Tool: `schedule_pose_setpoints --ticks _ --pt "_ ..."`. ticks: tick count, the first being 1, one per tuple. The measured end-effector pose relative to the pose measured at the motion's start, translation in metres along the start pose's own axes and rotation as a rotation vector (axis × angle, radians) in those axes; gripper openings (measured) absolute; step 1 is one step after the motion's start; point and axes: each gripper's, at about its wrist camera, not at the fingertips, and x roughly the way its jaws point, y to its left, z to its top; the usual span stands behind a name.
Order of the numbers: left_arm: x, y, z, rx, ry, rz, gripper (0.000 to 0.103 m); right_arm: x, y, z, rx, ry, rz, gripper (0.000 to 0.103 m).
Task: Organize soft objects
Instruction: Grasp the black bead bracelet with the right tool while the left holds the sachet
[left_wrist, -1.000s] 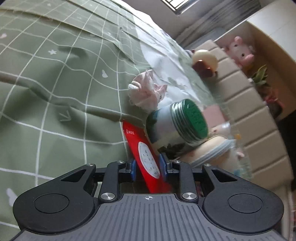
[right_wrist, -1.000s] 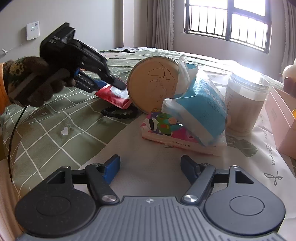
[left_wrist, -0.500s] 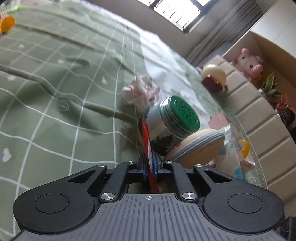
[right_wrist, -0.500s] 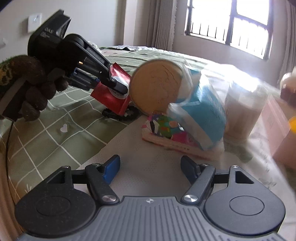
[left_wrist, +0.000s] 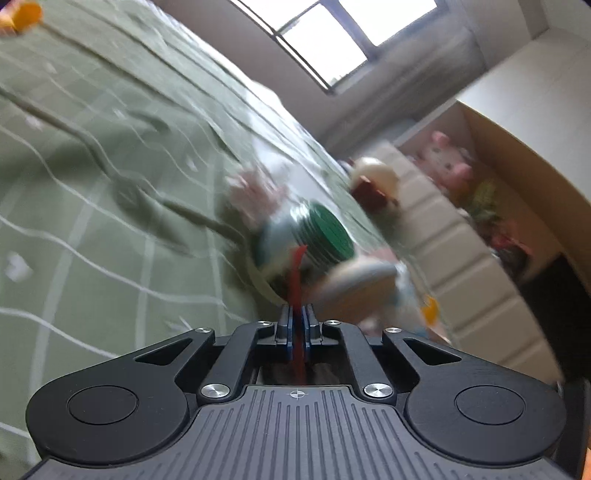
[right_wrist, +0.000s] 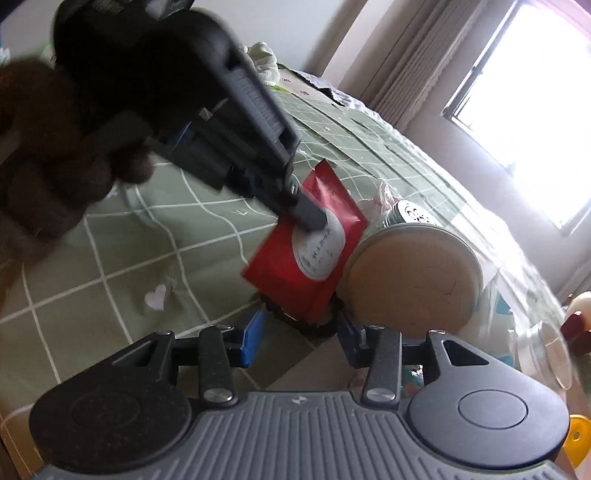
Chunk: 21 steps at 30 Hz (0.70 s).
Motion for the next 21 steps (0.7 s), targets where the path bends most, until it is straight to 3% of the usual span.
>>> schedule_pose_setpoints --ticks 2,6,10,17,21 --pt "0.01 0.001 -0.002 -0.005 0.032 0.004 0.012 0.0 -0.007 -0.004 0.046 0.008 0.025 0.044" --pt "0.034 0.004 -0.003 -0.052 0.081 0.015 0.012 0.003 -0.009 -0.014 0.079 -0.009 0.011 0.044" --pt "0.044 -0.007 -0.008 -0.029 0.086 0.016 0.016 0.005 -0.004 -0.016 0.089 -0.031 -0.005 0.044" --pt "0.057 0.001 -0.017 -0.177 0.119 -0.008 0.011 0.001 0.006 -0.024 0.081 -0.072 -0.018 0.044" --pt "0.053 0.006 -0.022 -0.217 0.063 -0.04 0.008 -0.013 0.004 -0.028 0.09 -0.075 0.001 0.044"
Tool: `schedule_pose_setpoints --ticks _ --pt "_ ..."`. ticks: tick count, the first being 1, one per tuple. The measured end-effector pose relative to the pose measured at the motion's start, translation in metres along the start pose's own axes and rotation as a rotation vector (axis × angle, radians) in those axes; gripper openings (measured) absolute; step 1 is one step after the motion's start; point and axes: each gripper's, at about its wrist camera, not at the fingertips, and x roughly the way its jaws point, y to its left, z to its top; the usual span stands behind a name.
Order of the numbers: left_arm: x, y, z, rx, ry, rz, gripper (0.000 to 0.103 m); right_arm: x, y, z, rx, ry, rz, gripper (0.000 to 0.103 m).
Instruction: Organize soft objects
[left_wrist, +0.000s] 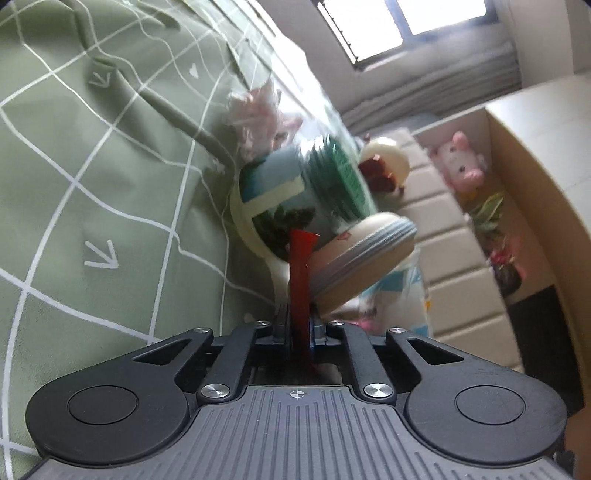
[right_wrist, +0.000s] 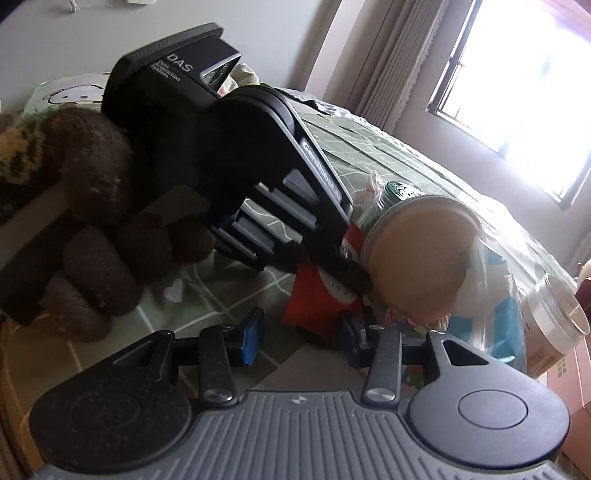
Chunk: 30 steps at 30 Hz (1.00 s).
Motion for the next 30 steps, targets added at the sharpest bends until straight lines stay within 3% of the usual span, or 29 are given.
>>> schedule_pose_setpoints --ticks 5,9,13,19,22,23,24,27,30 --pt "-0.033 0.01 -0.005 -0.055 -0.107 -0.105 0.007 -0.016 -0.011 0.002 0.012 -0.044 -0.003 0.044" --pt "-0.058 0.018 -0.006 -0.083 -0.166 -0.096 0.007 -0.002 -0.017 0.008 0.008 -0.004 -0.057 0.044" --pt "-0.085 0.022 -0.002 -0.068 -0.231 -0.078 0.007 0.003 -0.032 0.021 0.139 0.026 0.007 0.044" --pt "-0.112 0.029 0.001 -0.075 -0.3 -0.078 0.007 0.026 -0.026 0.016 0.15 0.073 0.078 0.043" --pt "-0.117 0.033 0.001 -0.076 -0.305 -0.085 0.007 0.044 -0.034 0.015 0.237 0.115 0.127 0.035" --pt "-0.116 0.033 0.0 -0.08 -0.304 -0.083 0.007 0.044 -0.035 0.016 0.241 0.124 0.138 0.015" --pt "-0.116 0.033 0.0 -0.081 -0.302 -0.079 0.007 0.04 -0.033 0.018 0.231 0.131 0.143 0.007" --pt "-0.113 0.026 0.008 -0.078 -0.304 -0.066 0.007 0.02 -0.035 0.033 0.196 0.072 0.132 0.006" --pt "-0.11 -0.002 0.026 -0.014 -0.313 -0.057 0.007 -0.013 -0.053 0.059 0.17 -0.043 0.106 0.006"
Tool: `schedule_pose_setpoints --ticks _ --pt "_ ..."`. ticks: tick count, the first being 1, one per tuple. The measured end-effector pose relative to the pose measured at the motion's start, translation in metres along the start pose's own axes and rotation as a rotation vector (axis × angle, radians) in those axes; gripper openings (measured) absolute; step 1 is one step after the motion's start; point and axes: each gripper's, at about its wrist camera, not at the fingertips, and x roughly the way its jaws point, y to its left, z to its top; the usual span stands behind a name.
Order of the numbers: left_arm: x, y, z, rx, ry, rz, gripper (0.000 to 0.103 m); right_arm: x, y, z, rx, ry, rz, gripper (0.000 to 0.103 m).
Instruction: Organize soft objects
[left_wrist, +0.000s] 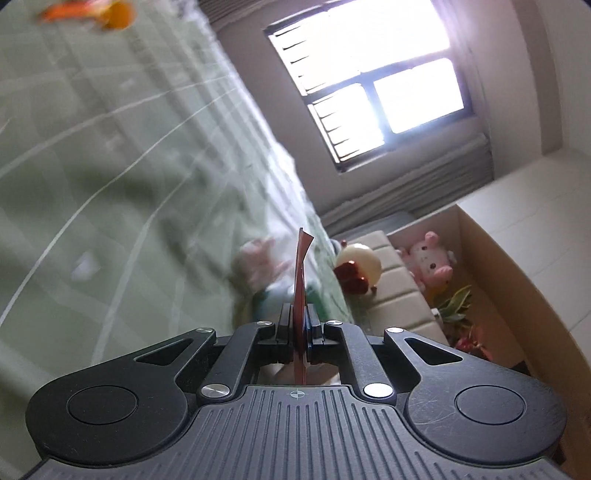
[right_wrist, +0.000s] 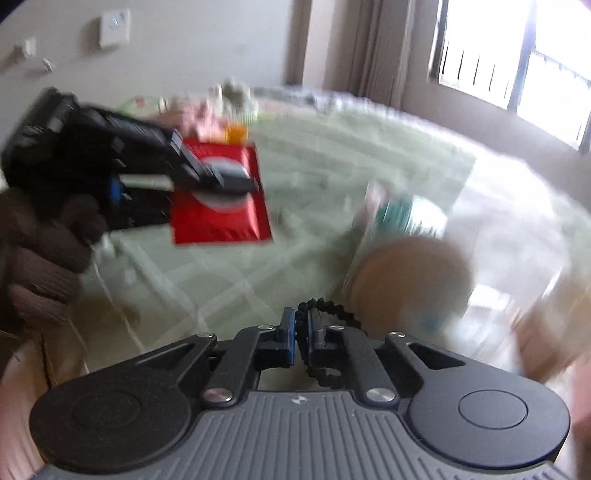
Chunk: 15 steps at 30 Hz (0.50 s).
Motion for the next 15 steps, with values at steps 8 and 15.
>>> schedule_pose_setpoints --ticks 8,15 --pt "0.074 -0.138 0.031 0.244 0.032 -0.075 0.007 -0.094 -0.1 0.04 -0.034 -0.234 -0.222 0.006" --pt "0.213 -0.235 -0.028 0.346 0.254 -0.145 0.007 -0.13 -0.214 -0.033 0.035 -0.21 -0.469 0.007"
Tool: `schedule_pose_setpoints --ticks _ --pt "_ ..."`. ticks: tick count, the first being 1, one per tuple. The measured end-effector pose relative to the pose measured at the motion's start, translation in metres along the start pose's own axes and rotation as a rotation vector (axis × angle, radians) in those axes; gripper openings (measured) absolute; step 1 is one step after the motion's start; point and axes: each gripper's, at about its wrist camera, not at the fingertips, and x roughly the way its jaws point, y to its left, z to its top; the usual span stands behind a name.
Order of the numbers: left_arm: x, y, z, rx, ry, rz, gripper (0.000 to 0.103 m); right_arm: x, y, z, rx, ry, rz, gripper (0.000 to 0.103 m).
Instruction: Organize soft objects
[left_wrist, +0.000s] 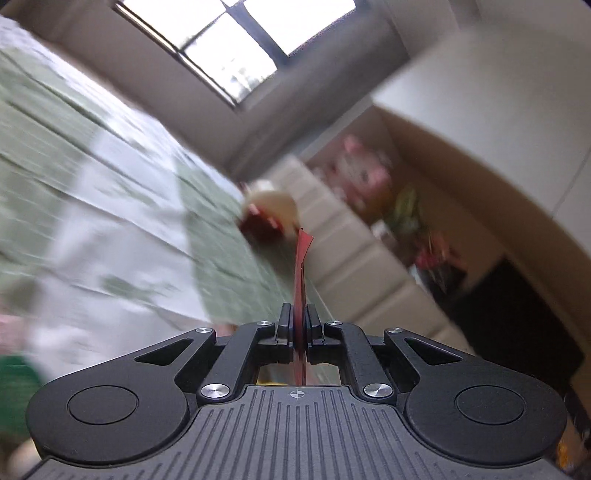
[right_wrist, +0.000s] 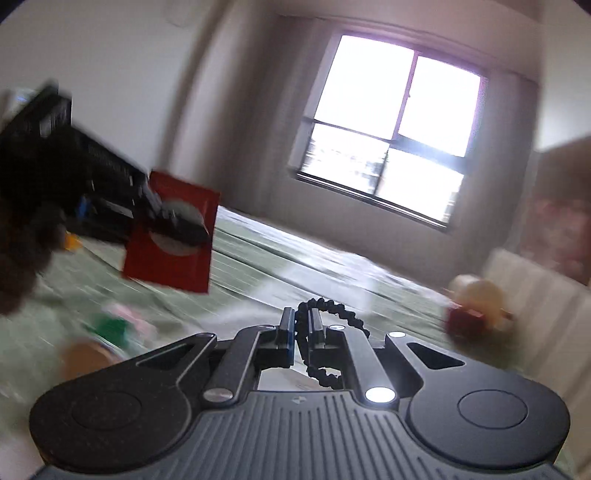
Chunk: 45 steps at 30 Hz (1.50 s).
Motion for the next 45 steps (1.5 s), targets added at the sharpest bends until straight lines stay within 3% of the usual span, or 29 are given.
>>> schedule_pose_setpoints --ticks 4,9,12,15,19,23,28,32,37,42,45 --pt "0.099 -0.026 -0.013 -0.001 0.125 -0.04 0.007 0.021 -0.042 -0.063 0.075 0.07 -0.052 0.007" --pt "0.195 -0.019 -0.039 -0.063 0.239 -0.005 0.012 0.039 -0.07 -0.108 0.177 0.114 -0.034 0.007" --pt "0.227 -0.006 -0.052 -0.076 0.263 0.07 0.012 0.04 -0.078 -0.122 0.27 0.122 -0.002 0.012" --pt "0.227 -0.004 -0.056 -0.022 0.24 0.119 0.012 0.026 -0.077 -0.137 0.29 0.108 -0.02 0.023" --pt "0.189 -0.014 -0.048 0.042 0.195 0.115 0.012 0.0 -0.067 -0.141 0.273 0.095 -0.028 0.028" --pt "0.121 -0.019 -0.05 0.14 0.173 0.162 0.012 -0.017 -0.05 -0.132 0.287 0.085 -0.008 0.044" --pt "0.012 0.0 -0.064 0.185 0.084 0.35 0.012 -0.031 -0.007 -0.106 0.261 0.078 0.074 0.051" --pt "-0.065 0.035 -0.082 0.121 0.024 0.486 0.012 -0.032 0.043 -0.088 0.18 0.094 0.169 0.056" --pt "-0.124 0.064 -0.116 0.102 0.041 0.472 0.012 -0.03 0.096 -0.069 0.183 0.127 0.276 0.056" --pt "-0.148 0.078 -0.137 0.157 0.028 0.516 0.012 -0.022 0.139 -0.049 0.197 0.171 0.421 0.062" --pt "-0.157 0.078 -0.135 0.191 -0.021 0.501 0.012 -0.003 0.161 -0.045 0.203 0.221 0.422 0.062"
